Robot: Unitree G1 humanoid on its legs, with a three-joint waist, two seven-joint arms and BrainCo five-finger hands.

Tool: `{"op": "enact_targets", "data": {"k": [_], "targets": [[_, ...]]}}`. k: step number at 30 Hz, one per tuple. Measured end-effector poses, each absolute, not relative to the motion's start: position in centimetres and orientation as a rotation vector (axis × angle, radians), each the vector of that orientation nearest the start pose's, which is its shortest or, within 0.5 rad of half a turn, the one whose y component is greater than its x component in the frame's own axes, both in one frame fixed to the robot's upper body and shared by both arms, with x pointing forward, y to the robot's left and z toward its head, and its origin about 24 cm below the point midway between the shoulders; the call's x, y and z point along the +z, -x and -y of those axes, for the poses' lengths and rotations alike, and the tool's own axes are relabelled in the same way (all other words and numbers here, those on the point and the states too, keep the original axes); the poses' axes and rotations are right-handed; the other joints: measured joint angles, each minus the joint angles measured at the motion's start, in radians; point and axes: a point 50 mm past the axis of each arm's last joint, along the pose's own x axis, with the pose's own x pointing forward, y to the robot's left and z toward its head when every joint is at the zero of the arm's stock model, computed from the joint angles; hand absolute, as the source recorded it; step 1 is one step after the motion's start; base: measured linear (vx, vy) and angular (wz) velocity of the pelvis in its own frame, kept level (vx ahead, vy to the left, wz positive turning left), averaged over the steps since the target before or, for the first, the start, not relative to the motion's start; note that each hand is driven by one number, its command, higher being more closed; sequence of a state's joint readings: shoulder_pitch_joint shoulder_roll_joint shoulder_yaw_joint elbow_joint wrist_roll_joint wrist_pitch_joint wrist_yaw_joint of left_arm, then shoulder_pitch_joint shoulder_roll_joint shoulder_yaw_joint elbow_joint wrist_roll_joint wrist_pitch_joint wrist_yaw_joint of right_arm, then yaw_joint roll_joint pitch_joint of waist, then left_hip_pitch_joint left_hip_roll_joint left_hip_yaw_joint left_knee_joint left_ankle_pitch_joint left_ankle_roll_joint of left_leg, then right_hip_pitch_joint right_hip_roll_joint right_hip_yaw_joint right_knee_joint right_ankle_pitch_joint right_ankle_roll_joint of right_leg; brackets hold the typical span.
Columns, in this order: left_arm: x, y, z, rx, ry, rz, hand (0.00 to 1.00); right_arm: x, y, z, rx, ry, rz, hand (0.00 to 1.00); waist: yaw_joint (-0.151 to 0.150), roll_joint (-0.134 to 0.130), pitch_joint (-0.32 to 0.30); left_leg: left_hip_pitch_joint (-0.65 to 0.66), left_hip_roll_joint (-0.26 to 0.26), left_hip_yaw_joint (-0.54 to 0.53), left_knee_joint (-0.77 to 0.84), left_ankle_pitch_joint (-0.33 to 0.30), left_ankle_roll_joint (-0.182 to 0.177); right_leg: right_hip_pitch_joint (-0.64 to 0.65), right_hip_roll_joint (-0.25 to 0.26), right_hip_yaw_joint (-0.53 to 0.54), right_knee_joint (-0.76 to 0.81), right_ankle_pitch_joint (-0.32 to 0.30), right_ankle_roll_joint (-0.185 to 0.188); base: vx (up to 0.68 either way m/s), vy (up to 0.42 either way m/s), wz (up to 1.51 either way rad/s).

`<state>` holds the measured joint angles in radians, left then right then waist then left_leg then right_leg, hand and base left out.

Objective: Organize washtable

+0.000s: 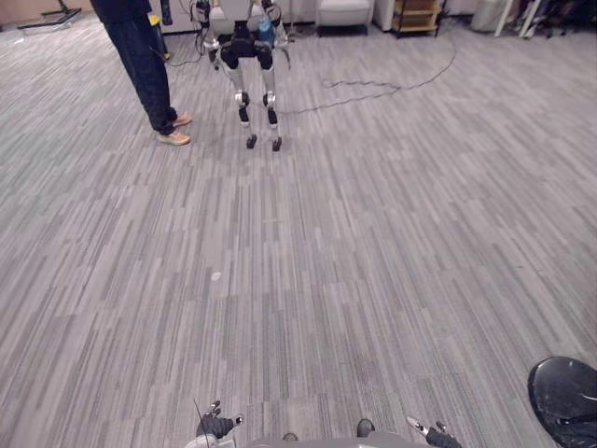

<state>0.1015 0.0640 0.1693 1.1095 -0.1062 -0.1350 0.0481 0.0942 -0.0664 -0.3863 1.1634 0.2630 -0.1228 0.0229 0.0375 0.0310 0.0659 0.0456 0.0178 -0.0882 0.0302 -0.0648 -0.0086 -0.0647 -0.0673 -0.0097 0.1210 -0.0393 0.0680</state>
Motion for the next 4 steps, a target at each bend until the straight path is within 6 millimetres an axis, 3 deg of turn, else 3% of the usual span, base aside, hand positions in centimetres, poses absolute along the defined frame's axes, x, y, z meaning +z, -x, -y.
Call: {"op": "enact_targets", "data": {"k": [4], "targets": [[-16.3, -8.4, -19.9, 0.325, 0.095, -1.049, 0.00, -17.0, -5.2, 21.8, -0.557, -0.336, -1.123, 0.00, 0.005, -0.014, 0.005, 0.019, 0.007, -0.098, -0.011, 0.018, -0.032, 0.099, -0.001, -0.125, -0.039, -0.010, -0.015, 0.11, -0.101, 0.82]]}}
